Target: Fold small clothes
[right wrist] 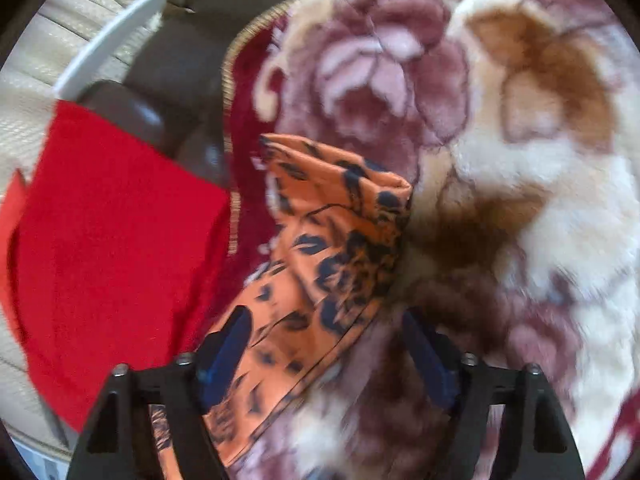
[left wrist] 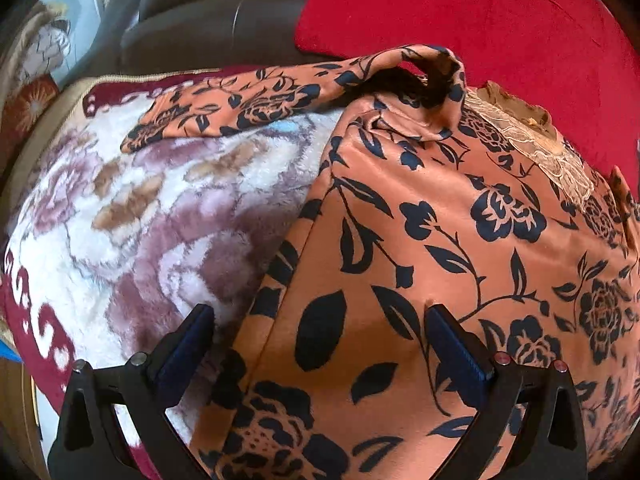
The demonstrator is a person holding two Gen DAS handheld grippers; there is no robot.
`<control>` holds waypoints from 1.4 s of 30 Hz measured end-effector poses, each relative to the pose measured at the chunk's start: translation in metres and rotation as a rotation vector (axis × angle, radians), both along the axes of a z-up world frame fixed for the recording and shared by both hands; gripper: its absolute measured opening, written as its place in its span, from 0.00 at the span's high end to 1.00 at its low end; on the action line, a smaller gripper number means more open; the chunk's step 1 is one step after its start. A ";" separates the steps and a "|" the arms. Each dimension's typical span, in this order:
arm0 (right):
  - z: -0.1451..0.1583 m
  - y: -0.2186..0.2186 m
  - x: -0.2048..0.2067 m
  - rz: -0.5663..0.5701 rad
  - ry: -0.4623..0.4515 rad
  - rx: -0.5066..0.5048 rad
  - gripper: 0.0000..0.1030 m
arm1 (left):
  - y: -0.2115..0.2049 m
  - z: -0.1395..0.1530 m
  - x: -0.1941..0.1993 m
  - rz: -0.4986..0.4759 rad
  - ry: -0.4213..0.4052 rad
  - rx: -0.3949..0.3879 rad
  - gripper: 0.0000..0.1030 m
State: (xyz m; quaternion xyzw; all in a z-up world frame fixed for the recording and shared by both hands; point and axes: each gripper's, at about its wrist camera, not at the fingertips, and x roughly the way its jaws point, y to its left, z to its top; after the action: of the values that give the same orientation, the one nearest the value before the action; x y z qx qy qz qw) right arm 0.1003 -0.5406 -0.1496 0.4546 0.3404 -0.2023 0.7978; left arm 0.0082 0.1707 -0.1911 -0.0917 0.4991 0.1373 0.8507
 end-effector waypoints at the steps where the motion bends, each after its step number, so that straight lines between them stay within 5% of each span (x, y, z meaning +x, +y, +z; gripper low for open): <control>1: -0.005 -0.002 0.006 -0.009 0.018 -0.024 0.31 | 0.000 0.000 -0.001 -0.002 -0.007 -0.003 0.00; 3: -0.010 -0.009 0.016 -0.020 0.046 -0.044 0.44 | 0.000 -0.001 -0.006 -0.020 -0.020 -0.004 0.00; 5: -0.015 -0.012 0.024 -0.023 0.090 -0.069 0.94 | 0.000 -0.002 -0.009 -0.038 -0.030 -0.007 0.00; 8: 0.001 -0.011 0.035 0.000 0.101 -0.133 0.94 | 0.001 -0.004 -0.015 -0.067 -0.031 -0.008 0.00; 11: 0.061 0.026 0.049 0.112 0.006 -0.277 0.94 | 0.006 -0.003 -0.011 -0.056 -0.037 -0.038 0.00; 15: 0.166 0.136 0.060 0.338 -0.228 -0.397 0.94 | 0.009 0.003 -0.012 -0.073 -0.030 -0.065 0.00; 19: 0.218 0.263 0.059 0.564 -0.411 -0.379 0.94 | 0.025 0.020 -0.020 -0.039 -0.079 -0.169 0.00; 24: 0.190 0.400 0.066 0.770 -0.412 -0.263 0.82 | 0.035 0.042 -0.022 -0.023 -0.159 -0.204 0.00; 25: 0.168 0.422 0.070 0.811 -0.377 -0.225 0.53 | 0.035 0.044 -0.021 -0.029 -0.165 -0.206 0.00; 26: 0.140 0.444 0.074 0.842 -0.329 -0.186 0.07 | 0.034 0.047 -0.019 -0.041 -0.172 -0.209 0.00; 27: 0.116 0.459 0.077 0.869 -0.295 -0.161 0.00 | 0.033 0.050 -0.016 -0.053 -0.174 -0.212 0.00; 30: 0.051 0.492 0.077 1.004 -0.168 -0.083 0.00 | 0.022 0.060 -0.004 -0.099 -0.188 -0.215 0.00; 32: 0.037 0.482 0.054 0.981 -0.181 -0.051 0.00 | 0.012 0.068 0.008 -0.138 -0.207 -0.218 0.00; 37: 0.042 0.401 0.038 0.782 -0.254 0.045 0.00 | -0.025 0.074 0.061 -0.232 -0.188 -0.326 0.00; 42: 0.056 0.348 0.020 0.724 -0.284 0.091 0.00 | -0.060 0.057 0.121 -0.202 -0.118 -0.482 0.00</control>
State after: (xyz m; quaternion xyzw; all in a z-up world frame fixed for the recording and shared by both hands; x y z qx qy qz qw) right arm 0.1205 -0.1929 -0.0941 0.3636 0.3736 0.1728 0.8357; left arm 0.1293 0.1103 -0.1341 -0.2492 0.4737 -0.0770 0.8412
